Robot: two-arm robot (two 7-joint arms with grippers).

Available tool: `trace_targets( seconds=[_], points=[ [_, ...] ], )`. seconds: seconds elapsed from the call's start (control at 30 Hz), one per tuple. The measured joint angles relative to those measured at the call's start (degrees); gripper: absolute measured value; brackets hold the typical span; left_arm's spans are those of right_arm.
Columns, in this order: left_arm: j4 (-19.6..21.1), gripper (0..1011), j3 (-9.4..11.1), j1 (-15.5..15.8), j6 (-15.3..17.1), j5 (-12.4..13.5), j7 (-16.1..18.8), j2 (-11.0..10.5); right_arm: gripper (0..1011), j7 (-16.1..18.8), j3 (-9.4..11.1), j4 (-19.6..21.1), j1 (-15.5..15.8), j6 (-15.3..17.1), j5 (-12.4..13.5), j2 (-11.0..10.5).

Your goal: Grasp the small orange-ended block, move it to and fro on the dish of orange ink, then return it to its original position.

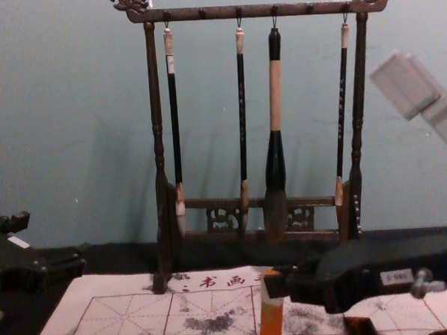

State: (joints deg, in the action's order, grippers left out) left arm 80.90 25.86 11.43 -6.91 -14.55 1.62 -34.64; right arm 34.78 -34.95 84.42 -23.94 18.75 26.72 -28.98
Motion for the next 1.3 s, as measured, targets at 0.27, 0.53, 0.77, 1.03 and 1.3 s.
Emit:
trace_targets(
  seconds=[0.27, 0.53, 0.77, 1.03, 1.3],
  points=[
    [0.0, 1001, 0.0, 0.0, 0.0, 0.0, 0.0, 0.0, 125, -1.4, 1.9, 3.6, 1.3, 2.5, 3.8, -1.9],
    [0.0, 1001, 0.0, 0.0, 0.0, 0.0, 0.0, 0.0, 126, -6.2, 5.4, 8.1, 4.3, 3.9, 7.6, -4.1],
    [0.0, 1001, 0.0, 0.0, 0.0, 0.0, 0.0, 0.0, 126, -11.3, 8.4, 11.7, 7.7, 4.1, 9.8, -5.8],
    [0.0, 1001, 0.0, 0.0, 0.0, 0.0, 0.0, 0.0, 126, -17.7, 11.0, 14.9, 12.1, 3.4, 9.8, -6.5],
    [0.0, 1001, 0.0, 0.0, 0.0, 0.0, 0.0, 0.0, 126, -20.0, 12.4, 16.2, 15.1, 3.1, 8.6, -6.5]
  ],
)
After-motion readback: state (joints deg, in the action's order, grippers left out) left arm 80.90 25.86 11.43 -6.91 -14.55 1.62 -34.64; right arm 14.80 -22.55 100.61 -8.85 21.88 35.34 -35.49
